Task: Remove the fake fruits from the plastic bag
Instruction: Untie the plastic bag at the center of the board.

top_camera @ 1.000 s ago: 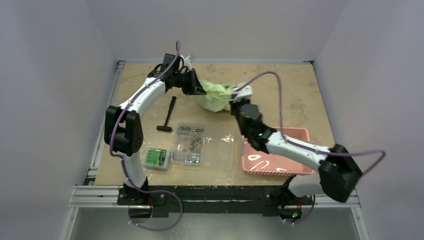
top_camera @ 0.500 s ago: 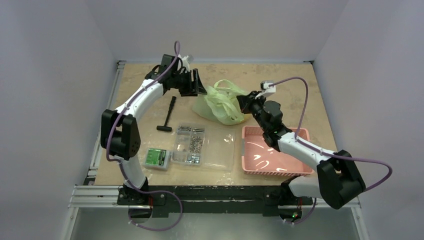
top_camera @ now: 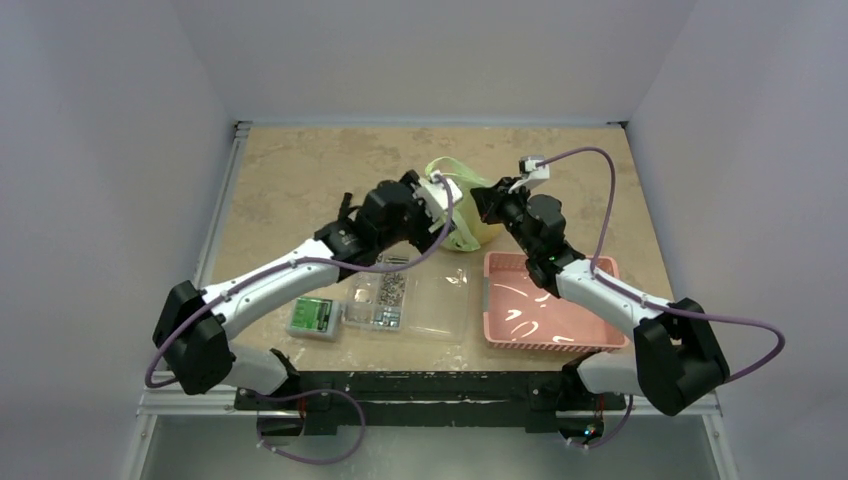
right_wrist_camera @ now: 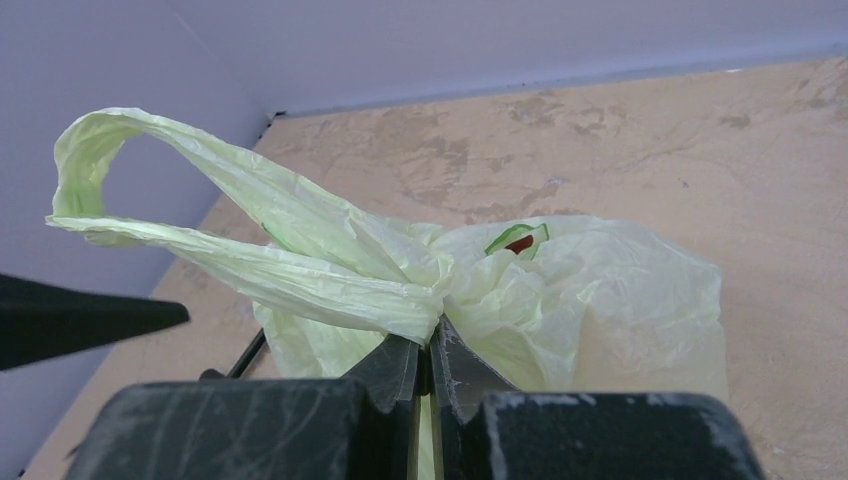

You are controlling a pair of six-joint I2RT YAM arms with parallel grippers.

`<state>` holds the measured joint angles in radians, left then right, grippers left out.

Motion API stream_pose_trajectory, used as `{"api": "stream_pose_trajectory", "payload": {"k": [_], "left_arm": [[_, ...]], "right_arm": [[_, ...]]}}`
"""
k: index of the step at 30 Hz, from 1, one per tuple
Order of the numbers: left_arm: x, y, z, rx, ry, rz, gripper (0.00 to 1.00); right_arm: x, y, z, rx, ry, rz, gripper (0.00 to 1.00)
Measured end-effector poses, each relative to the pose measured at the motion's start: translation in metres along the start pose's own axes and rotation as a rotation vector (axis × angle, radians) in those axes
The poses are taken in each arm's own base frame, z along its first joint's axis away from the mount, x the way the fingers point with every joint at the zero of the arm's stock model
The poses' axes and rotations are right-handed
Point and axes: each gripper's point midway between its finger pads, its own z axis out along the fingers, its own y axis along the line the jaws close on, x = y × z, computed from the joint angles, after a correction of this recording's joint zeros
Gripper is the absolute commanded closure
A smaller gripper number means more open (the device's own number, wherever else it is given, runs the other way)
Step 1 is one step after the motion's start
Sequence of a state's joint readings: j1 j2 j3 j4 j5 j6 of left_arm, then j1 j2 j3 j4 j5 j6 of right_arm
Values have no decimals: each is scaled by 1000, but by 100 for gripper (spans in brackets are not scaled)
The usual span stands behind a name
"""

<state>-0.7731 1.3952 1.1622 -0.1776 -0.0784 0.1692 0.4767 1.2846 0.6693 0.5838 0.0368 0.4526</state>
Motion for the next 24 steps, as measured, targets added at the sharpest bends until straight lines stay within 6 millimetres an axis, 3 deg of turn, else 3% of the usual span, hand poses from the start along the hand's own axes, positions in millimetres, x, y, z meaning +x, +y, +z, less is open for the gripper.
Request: {"api": "stream_pose_trajectory", "payload": {"k": [4,10,11,16,18,19,22,24], "left_arm": [[34,-25,19,10,46,247,16],[44,-33,54,-59,84,490,18],[44,-36,63,-67,89,512,22],[29,-41,89,-92,74,551,65],[25,-40,90,-92,70,548,92],[25,-40,90,-88,70,538,98],[24,-43,90,-46,72,471,100],[22,-33,86,-58,68,358,100]], "right_arm": [[1,3,0,-16,8,10,100],[2,6,-1,-35,15,15,100],[2,7,-1,-38,17,15,100],[0,-5,-1,-7,16,24,100],[-3,-8,-1,-1,10,32,100],[-3,-8,-1,-1,9,35,100],[-6,-9,0,3,2,57,100],[-7,-12,0,5,5,73,100]]}}
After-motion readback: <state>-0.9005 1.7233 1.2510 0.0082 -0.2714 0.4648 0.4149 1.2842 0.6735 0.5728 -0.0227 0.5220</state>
